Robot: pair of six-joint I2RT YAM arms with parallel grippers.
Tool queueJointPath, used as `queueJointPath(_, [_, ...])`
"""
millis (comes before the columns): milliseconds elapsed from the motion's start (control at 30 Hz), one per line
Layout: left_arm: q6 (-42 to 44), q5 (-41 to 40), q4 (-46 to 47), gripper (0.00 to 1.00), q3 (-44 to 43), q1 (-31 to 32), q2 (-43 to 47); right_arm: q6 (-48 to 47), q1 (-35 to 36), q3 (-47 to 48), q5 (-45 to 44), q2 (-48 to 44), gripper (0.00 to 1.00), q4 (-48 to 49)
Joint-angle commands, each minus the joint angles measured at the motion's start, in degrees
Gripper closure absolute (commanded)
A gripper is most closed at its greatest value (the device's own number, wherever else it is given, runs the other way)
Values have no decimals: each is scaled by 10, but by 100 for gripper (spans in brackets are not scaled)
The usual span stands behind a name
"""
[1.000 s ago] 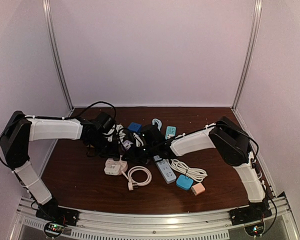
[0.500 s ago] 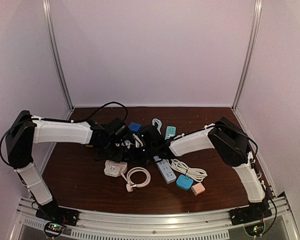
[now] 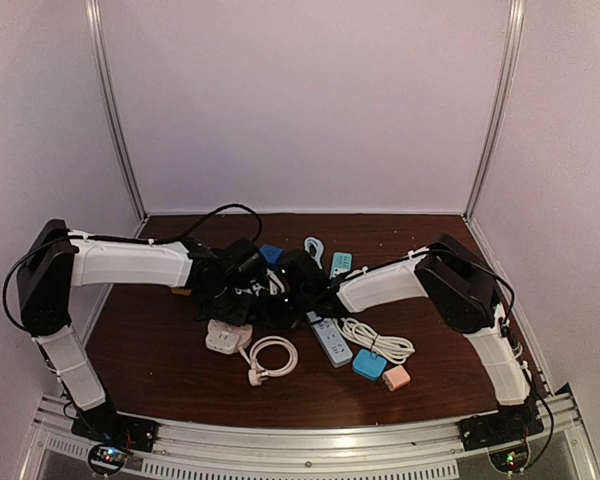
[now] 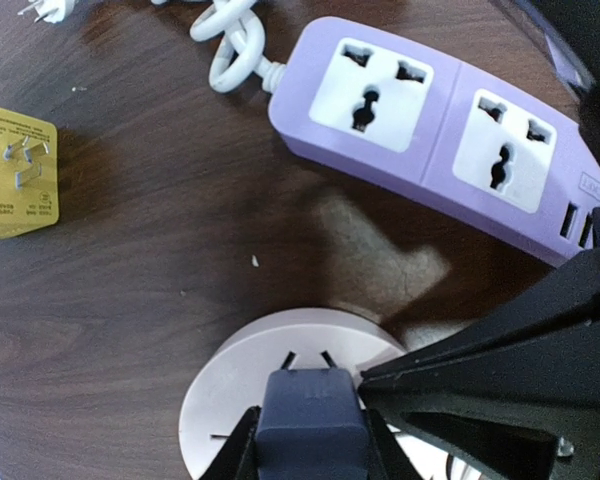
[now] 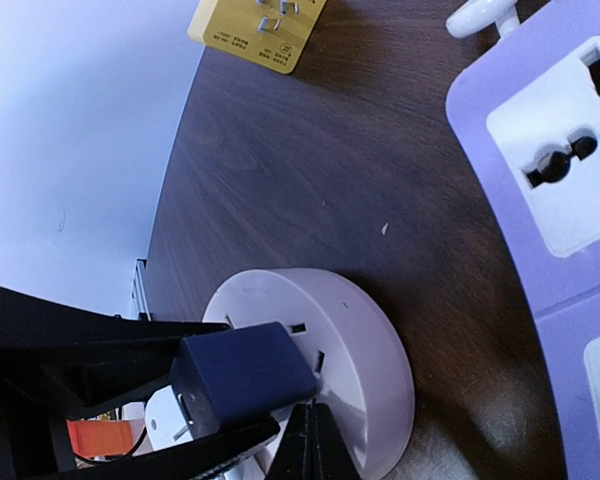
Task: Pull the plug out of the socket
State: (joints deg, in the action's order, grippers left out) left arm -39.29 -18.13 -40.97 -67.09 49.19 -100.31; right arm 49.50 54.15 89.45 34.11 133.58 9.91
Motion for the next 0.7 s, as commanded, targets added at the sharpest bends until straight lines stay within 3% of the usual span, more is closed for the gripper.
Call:
queueJointPath(0, [-1,78,60,92,0,-29,33,-13,7,-27,-47,58,100,-134])
queueJointPath(133, [-21,174,107,92,46,-83,60,-13,8,-26,-48,58,100,-135])
queueJointPath(300, [-18,192,108,93,52,-95,61,-17,9,-19,-50,59,100,-142])
queueJointPath(533, [3,15,44,94,-4,-22,47,-19,10,-12,-49,65,100,-147])
queueJointPath(667, [10,-38,22,96,-14,-2,39,-22,9,-4,-49,68,100,-152])
